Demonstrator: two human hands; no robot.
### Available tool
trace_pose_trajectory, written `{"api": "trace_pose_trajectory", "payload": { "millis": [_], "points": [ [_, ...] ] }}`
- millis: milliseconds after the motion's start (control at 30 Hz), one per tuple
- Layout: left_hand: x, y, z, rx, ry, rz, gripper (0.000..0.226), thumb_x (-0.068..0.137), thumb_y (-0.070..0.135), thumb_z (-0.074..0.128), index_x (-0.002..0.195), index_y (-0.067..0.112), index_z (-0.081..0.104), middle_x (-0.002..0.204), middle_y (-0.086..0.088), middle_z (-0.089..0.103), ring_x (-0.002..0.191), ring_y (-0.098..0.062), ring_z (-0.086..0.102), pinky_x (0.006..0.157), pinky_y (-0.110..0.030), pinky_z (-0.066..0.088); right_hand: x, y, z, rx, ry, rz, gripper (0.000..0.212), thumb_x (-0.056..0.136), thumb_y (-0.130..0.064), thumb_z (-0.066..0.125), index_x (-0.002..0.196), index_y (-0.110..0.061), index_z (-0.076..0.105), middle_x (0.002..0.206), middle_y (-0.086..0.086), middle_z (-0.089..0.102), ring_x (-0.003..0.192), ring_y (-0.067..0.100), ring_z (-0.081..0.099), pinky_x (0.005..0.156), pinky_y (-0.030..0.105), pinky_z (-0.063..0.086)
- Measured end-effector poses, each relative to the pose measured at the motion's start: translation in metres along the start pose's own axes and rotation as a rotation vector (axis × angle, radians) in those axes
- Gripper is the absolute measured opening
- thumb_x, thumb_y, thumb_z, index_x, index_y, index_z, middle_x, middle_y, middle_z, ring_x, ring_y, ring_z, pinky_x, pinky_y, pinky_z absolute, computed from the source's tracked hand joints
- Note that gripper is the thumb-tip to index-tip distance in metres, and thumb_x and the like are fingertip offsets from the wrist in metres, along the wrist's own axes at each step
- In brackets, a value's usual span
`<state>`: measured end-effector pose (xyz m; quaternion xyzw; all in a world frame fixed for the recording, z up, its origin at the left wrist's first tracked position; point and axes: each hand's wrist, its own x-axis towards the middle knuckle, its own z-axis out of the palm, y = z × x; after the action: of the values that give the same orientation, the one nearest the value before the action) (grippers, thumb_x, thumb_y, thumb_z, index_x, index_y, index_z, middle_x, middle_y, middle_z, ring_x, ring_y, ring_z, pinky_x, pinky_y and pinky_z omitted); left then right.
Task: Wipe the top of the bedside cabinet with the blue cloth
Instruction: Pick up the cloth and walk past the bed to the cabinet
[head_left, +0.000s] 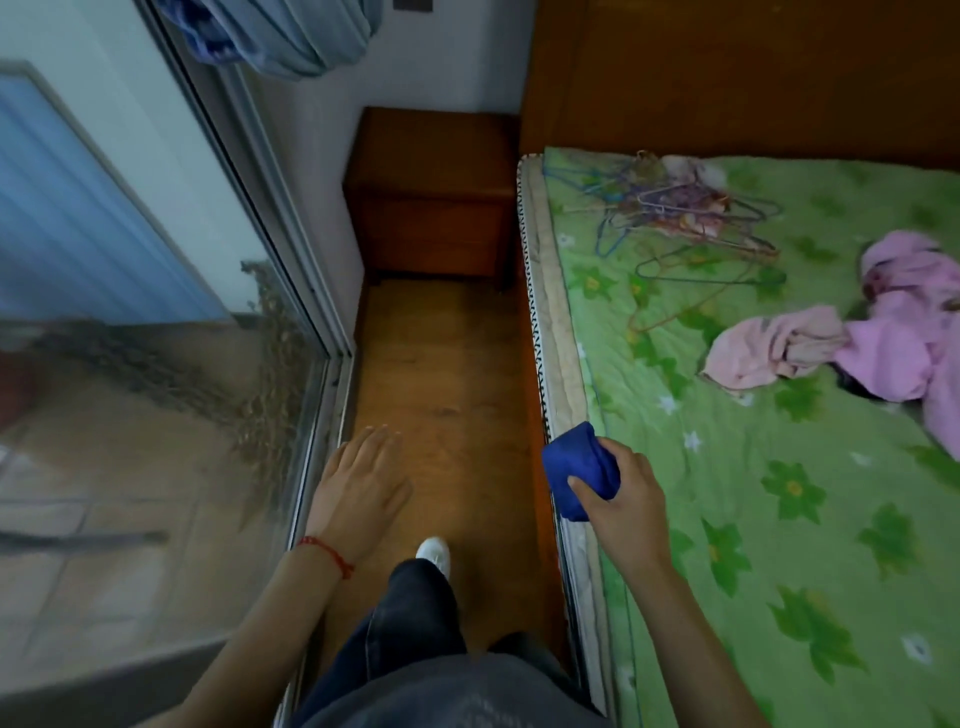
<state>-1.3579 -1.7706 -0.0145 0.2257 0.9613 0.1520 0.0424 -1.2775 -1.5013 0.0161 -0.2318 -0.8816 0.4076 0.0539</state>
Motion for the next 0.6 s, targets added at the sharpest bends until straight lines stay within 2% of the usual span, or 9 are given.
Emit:
{"api": "trace_pose_trajectory", "payload": {
  "millis": [200,333,467,600],
  "points": [
    [0.112,-0.031,-0.026,0.066,-0.037,0.082,0.056,0.084,0.042,0.04,0.116,0.001,0.059,0.118,-0.017,0.061,0.11,-0.032,0.056,0.089,-0.048,0.045,0.089,-0.036,0.015,0.006,0.042,0.029,0.051,0.079,-0.012,0.068,0.126,-0.016,0.048,0.113,0.005,0.05,0.093,0.01,0.044,0.083,0.022,0.035],
    [0.171,-0.04,-0.025,0.068,-0.068,0.093,0.06,0.089,0.047,0.034,0.114,0.0,0.06,0.119,-0.018,0.06,0.111,-0.033,0.055,0.09,-0.048,0.045,0.141,-0.042,0.019,-0.022,0.067,0.043,0.051,0.078,-0.012,0.069,0.124,-0.014,0.049,0.113,0.01,0.052,0.096,0.02,0.051,0.083,0.025,0.038],
    [0.233,-0.033,-0.013,0.055,-0.097,0.15,0.073,0.096,0.054,0.014,0.116,0.0,0.06,0.118,-0.018,0.06,0.111,-0.033,0.055,0.09,-0.048,0.045,0.202,-0.038,0.018,-0.037,0.077,0.082,0.051,0.078,-0.011,0.068,0.125,-0.015,0.048,0.113,0.009,0.051,0.095,0.022,0.052,0.08,0.025,0.038],
    [0.309,-0.018,-0.001,0.046,-0.107,0.193,0.069,0.095,0.052,0.022,0.119,0.0,0.059,0.118,-0.019,0.061,0.111,-0.034,0.056,0.091,-0.051,0.044,0.264,-0.028,0.008,0.0,0.129,0.097,0.05,0.079,-0.013,0.068,0.125,-0.015,0.048,0.112,0.006,0.051,0.088,0.013,0.046,0.076,0.024,0.035]
  ]
}}
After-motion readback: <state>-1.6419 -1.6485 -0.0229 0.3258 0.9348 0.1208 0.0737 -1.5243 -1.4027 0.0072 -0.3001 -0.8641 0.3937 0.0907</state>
